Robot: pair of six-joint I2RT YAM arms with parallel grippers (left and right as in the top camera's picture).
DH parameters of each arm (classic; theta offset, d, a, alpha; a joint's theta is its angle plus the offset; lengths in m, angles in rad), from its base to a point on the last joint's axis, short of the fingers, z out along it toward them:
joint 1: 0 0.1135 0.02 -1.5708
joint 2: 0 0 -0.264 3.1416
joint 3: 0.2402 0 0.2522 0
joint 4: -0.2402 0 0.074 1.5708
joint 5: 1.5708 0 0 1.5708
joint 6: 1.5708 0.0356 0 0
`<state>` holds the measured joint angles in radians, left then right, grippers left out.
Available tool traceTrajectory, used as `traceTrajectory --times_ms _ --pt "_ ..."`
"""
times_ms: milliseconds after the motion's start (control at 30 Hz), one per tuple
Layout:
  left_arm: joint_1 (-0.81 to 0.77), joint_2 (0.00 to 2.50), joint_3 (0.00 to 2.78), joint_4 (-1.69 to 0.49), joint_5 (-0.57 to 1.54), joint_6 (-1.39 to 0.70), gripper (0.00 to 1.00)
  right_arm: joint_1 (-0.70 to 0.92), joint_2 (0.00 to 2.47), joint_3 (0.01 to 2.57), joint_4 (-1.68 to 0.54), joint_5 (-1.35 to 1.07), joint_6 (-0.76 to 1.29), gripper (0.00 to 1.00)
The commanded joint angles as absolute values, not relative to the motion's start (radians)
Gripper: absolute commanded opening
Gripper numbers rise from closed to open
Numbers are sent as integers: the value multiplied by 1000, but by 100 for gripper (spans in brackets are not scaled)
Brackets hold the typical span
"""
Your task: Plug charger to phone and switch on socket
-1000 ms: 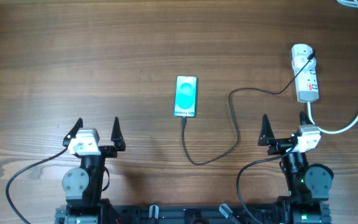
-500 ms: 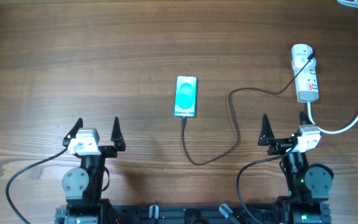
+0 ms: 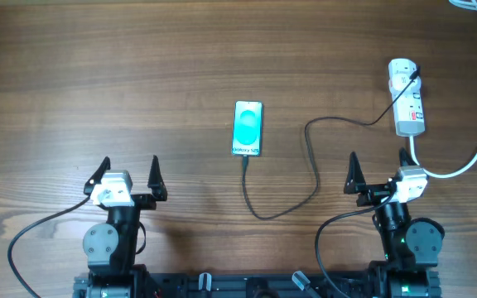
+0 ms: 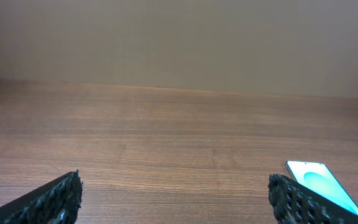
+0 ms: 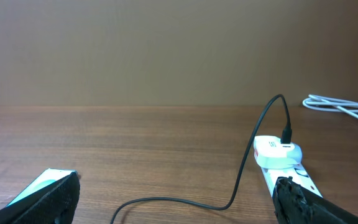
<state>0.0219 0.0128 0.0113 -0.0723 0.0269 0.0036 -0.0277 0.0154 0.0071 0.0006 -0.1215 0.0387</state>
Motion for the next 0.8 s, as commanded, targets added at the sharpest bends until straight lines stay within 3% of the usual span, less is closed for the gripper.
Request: traceTrajectory --times_ms 0,767 --pt "30 3 6 -76 17 22 100 -23 3 5 3 -96 17 100" --pt "30 3 6 -76 17 22 100 -23 4 6 1 -75 -24 100"
